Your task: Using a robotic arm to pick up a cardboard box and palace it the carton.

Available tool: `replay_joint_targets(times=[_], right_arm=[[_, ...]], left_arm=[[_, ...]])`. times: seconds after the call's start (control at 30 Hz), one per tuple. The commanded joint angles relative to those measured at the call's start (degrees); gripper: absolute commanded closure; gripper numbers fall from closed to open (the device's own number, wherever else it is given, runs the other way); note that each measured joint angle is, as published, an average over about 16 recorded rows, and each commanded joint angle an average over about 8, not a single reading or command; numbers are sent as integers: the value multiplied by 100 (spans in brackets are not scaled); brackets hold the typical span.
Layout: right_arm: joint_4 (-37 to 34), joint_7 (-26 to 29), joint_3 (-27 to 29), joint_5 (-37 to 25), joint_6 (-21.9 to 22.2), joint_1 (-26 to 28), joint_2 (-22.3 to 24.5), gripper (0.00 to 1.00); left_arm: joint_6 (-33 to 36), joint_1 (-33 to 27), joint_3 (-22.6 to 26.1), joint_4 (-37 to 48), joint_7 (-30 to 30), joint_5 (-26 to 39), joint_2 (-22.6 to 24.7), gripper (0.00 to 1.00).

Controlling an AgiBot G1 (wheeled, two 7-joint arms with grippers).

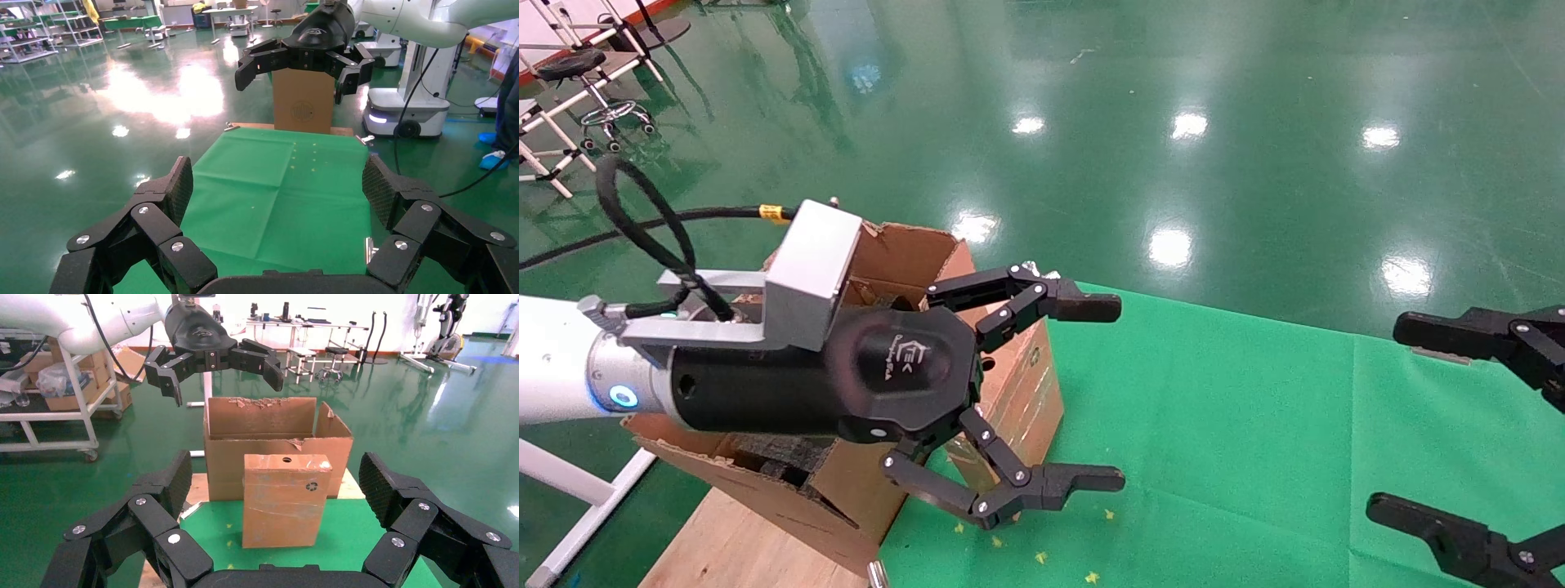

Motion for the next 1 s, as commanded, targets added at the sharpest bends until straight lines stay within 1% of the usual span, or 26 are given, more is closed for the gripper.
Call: replay_joint_targets(times=[0.03, 0.37, 0.63, 0.83, 1.0], right_arm=[[0, 0, 0, 0, 0, 0, 0, 0], [0, 0, 0, 0, 0, 0, 0, 1], [0, 0, 0, 0, 0, 0, 0, 99], [0, 0, 0, 0, 0, 0, 0, 100], [0, 0, 0, 0, 0, 0, 0, 100]], left_arm=[[0, 0, 0, 0, 0, 0, 0, 0], [0, 0, 0, 0, 0, 0, 0, 0], [0, 1, -1, -2, 1, -1, 0, 0], [-17, -31, 19, 61, -98, 22, -34, 0], [-41, -330, 160, 210, -474, 320, -161, 0]])
